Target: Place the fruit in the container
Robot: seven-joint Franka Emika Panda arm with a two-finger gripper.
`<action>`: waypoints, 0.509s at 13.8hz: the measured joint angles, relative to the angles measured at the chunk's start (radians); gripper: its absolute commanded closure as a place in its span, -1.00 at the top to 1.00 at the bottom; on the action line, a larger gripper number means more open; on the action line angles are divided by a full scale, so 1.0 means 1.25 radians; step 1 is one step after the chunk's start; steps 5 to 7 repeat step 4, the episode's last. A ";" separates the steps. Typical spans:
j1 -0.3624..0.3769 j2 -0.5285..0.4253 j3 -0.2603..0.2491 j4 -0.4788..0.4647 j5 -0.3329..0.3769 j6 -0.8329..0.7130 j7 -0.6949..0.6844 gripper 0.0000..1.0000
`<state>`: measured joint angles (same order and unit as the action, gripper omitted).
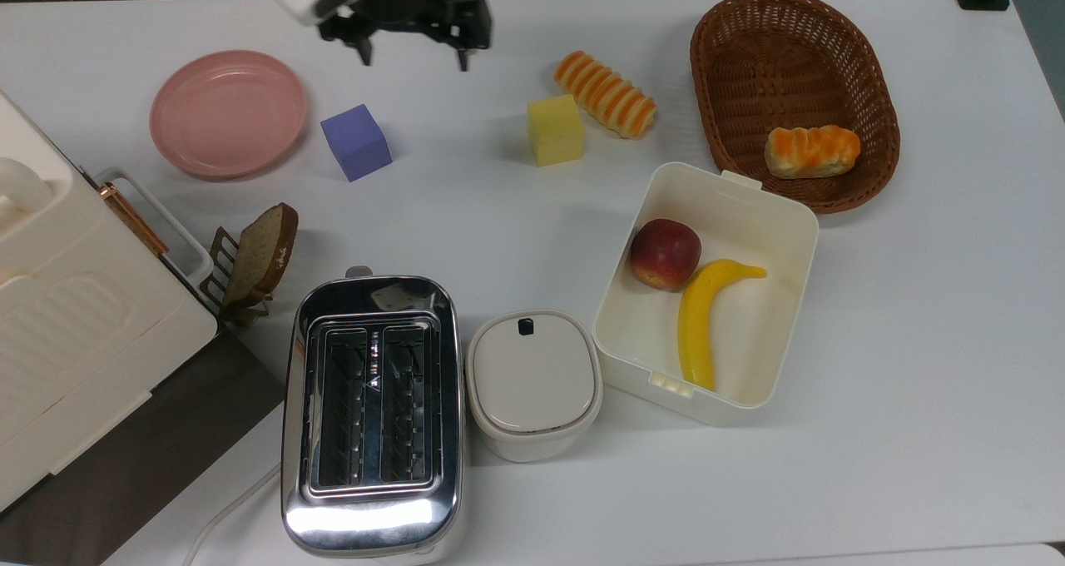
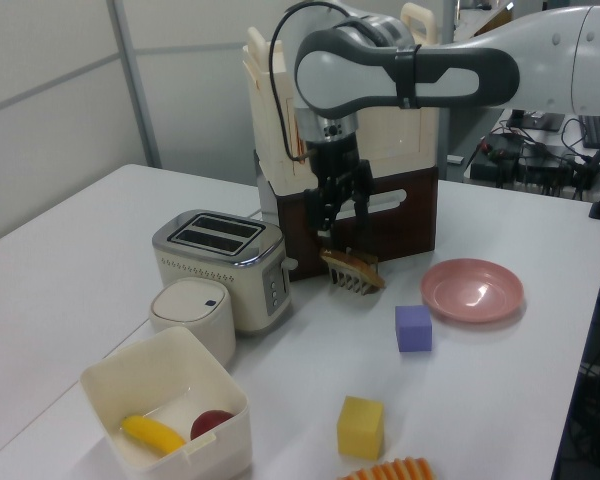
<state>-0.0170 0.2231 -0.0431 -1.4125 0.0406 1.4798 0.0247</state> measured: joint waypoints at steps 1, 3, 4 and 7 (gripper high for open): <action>-0.007 0.000 0.000 0.000 0.001 0.003 -0.002 1.00; -0.009 0.002 0.000 -0.001 0.001 0.009 -0.002 1.00; -0.009 0.002 0.001 -0.001 0.001 0.010 -0.002 1.00; -0.009 0.002 0.001 -0.001 0.001 0.010 -0.002 1.00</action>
